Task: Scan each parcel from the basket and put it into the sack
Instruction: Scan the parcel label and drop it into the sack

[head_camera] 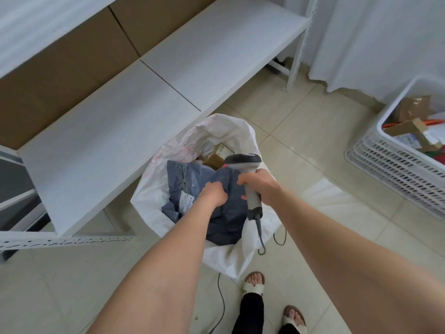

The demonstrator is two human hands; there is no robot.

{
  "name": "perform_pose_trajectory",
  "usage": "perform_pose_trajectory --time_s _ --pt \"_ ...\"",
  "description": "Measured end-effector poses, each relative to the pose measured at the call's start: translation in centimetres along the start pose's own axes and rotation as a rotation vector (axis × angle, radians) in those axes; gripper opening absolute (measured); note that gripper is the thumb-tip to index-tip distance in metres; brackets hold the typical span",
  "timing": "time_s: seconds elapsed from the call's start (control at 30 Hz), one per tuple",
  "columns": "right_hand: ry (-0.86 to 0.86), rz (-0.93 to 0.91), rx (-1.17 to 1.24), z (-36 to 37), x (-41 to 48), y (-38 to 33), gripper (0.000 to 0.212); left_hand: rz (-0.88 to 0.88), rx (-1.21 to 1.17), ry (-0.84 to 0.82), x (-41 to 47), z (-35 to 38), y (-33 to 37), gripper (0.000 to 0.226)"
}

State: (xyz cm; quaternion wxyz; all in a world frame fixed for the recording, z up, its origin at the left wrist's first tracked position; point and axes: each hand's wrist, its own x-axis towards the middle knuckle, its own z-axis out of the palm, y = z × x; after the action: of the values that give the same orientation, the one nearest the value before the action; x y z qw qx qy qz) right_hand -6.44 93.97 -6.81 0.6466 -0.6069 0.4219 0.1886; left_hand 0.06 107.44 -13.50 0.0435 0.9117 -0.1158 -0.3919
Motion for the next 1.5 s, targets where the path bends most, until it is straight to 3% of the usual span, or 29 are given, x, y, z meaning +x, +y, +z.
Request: perform_pose_trajectory --time_s 0.13,0.47,0.57,0.7,0.87,1.03,1.2,1.5 --pt "0.119 0.011 -0.22 -0.7 1.0 1.0 0.02 -0.015 0.006 -0.005 0.2 -0.3 0.0 0.044" --pt "0.042 0.069 0.03 -0.3 0.0 1.0 0.016 -0.018 0.049 0.005 -0.2 -3.3 0.4 0.041" --pt "0.052 0.022 0.063 -1.2 -1.1 0.4 0.003 -0.005 0.087 0.044 -0.7 -5.2 1.2 0.043" --pt "0.007 -0.074 0.148 -4.3 -3.1 -1.0 0.005 0.041 0.092 0.111 -1.8 -7.9 4.9 0.029" --pt "0.027 -0.116 0.313 -11.8 -5.5 -2.8 0.011 0.097 0.089 0.155 -4.0 -10.6 14.6 0.025" --pt "0.094 -0.111 0.57 -23.0 -7.1 -3.3 0.016 0.232 0.18 0.237 -5.3 -10.7 28.1 0.039" --pt "0.171 -0.083 0.792 -36.9 -8.1 -1.8 0.014 0.324 0.163 0.286 -6.0 -7.5 43.1 0.036" --pt "0.385 -0.027 0.964 -60.3 -7.5 2.5 0.014 0.51 0.271 0.168 -7.1 1.2 68.5 0.038"
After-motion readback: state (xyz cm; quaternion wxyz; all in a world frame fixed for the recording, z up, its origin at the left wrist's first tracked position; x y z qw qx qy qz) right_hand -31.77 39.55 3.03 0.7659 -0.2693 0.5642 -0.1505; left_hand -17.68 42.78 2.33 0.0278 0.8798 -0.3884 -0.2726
